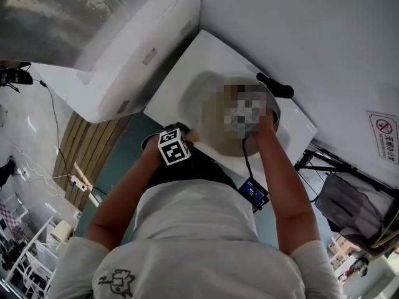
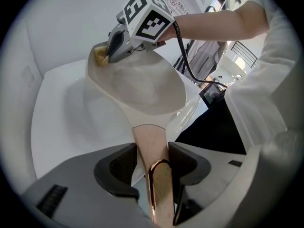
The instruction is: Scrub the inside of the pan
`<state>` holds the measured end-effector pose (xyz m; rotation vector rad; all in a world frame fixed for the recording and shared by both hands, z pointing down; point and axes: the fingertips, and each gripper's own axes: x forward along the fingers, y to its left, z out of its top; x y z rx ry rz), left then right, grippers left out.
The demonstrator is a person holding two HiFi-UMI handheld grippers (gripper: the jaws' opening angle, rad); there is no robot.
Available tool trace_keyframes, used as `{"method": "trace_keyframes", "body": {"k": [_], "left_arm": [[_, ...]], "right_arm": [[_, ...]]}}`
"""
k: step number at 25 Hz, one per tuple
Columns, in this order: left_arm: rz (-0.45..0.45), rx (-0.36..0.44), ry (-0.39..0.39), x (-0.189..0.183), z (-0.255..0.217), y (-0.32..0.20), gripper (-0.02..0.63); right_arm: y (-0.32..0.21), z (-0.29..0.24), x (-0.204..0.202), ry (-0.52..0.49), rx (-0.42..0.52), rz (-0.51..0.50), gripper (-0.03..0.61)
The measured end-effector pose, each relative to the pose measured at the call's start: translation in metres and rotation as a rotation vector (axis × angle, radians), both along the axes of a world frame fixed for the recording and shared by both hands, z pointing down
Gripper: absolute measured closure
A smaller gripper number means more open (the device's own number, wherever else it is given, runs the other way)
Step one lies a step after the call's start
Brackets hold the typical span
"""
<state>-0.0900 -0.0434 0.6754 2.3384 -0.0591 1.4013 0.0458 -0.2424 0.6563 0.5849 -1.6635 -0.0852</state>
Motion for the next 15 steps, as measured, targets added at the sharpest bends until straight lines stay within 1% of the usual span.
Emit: {"method": "trace_keyframes", "body": {"k": [6, 11, 15], "left_arm": [[0.007, -0.001, 0.002, -0.001, 0.0, 0.0, 0.41], [0.008, 0.003, 0.003, -0.001, 0.0, 0.0, 0.41], [0.009, 0.002, 0.005, -0.002, 0.001, 0.0, 0.41]], "right_arm": [[0.02, 0.02, -0.035, -0.091, -0.074, -0.168, 0.556], [0.051, 0.03, -0.067, -0.206, -0.206, -0.296, 0.555], [0.075, 0.037, -0.08, -0.263, -0.307, -0.344, 0.554]]}}
